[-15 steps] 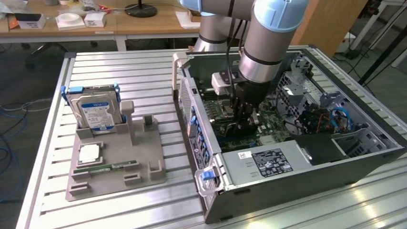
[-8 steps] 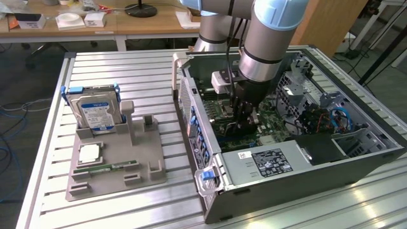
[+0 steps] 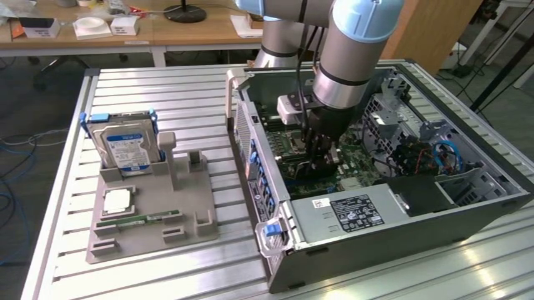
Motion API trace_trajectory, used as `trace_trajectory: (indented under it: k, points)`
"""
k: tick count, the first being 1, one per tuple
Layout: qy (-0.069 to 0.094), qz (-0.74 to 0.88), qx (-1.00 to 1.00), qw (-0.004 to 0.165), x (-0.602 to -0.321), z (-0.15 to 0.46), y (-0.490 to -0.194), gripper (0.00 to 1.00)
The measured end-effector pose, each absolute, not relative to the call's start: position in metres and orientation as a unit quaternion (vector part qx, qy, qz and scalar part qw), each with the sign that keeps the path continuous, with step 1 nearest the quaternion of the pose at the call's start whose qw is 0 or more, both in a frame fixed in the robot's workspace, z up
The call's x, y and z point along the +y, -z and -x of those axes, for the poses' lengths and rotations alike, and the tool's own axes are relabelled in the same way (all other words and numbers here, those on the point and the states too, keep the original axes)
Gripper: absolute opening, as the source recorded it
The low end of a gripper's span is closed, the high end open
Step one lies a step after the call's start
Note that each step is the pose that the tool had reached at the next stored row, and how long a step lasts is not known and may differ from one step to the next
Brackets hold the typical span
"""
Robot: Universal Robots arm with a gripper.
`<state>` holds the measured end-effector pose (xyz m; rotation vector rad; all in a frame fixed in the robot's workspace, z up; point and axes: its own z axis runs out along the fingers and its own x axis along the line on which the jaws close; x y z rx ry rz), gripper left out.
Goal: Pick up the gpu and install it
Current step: 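Insert the gpu into the slot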
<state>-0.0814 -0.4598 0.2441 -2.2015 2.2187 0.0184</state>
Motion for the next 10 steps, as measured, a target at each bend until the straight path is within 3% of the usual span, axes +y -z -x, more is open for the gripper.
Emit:
trace_trajectory:
  k: [5,7,10]
  points:
    - [-0.006,0.704,0.71,0.009,-0.4596,0.0816,-0.2436,0.27]
    - [-0.006,0.704,0.71,0.008,-0.4597,0.0814,-0.2439,0.38]
    - [-0.006,0.704,0.71,0.008,-0.4598,0.0814,-0.2485,0.45]
